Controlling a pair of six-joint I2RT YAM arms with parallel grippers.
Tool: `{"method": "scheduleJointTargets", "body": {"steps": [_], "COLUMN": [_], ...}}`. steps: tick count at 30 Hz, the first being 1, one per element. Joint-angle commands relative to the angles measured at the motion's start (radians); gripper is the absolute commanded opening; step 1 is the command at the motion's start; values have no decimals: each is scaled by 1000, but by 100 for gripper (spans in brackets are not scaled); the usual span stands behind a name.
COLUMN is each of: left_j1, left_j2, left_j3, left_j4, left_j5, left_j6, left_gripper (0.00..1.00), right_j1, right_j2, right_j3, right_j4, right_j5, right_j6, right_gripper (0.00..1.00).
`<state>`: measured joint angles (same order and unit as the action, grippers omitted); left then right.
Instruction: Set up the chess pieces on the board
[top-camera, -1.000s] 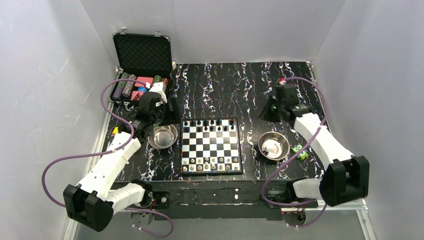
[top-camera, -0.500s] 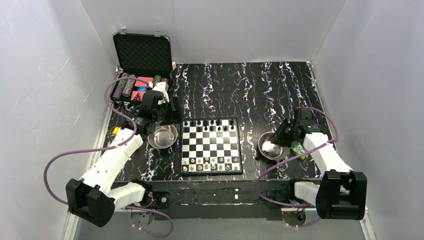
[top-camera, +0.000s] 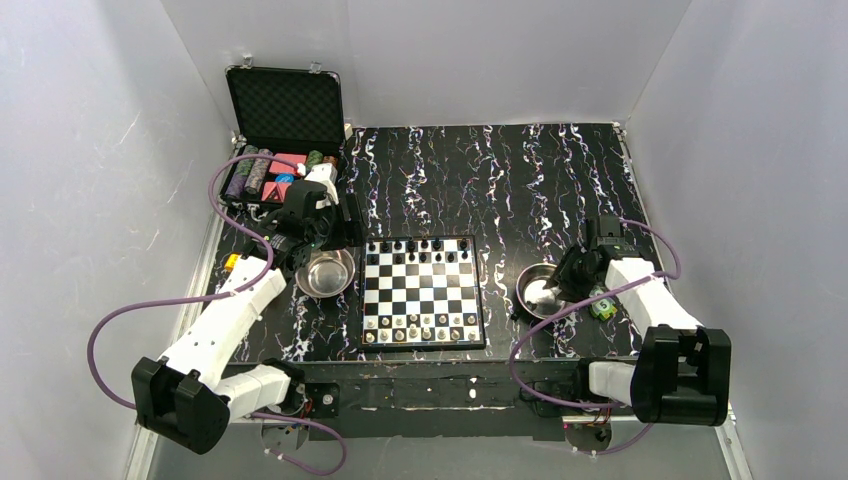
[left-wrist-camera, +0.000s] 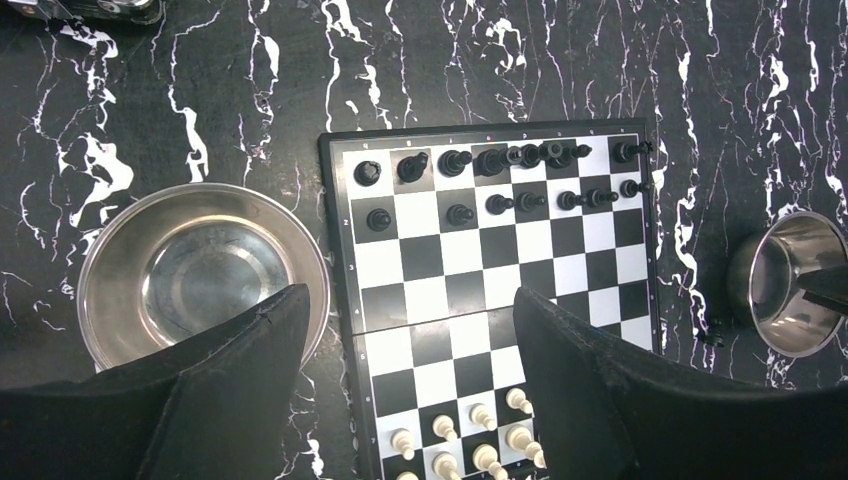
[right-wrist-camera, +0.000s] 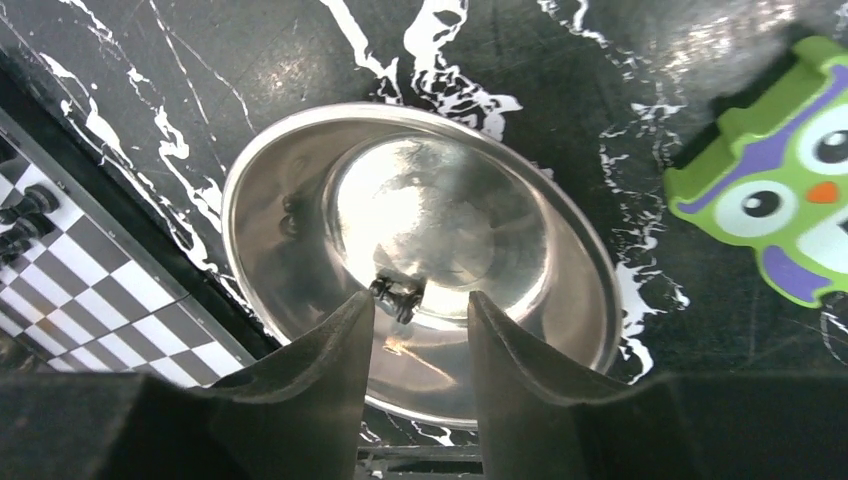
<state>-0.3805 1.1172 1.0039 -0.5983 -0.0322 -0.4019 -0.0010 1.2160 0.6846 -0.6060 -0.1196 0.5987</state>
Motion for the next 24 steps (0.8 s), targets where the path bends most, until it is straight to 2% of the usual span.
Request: {"method": "scheduleJointTargets", "body": {"steps": [1, 7, 13, 24], "left_j1": [8, 8, 8, 7], "left_j2": [-15, -12, -10, -4], "left_j3": [36, 36, 24, 26], "left_j4": [6, 13, 27, 30], "left_j5": [24, 32, 32, 64], "left_j6": [-6, -9, -17, -3], "left_gripper": [73, 73, 73, 73], "right_j1": [-7, -7, -7, -11], "right_j2": [-60, -146, -212, -171], "right_j3": [61, 104, 55, -34], "right_j4": [-71, -165, -205, -161], "right_j5": [111, 216, 271, 229], "right_j6": [17, 70, 137, 210], "right_gripper": [49, 52, 55, 56]}}
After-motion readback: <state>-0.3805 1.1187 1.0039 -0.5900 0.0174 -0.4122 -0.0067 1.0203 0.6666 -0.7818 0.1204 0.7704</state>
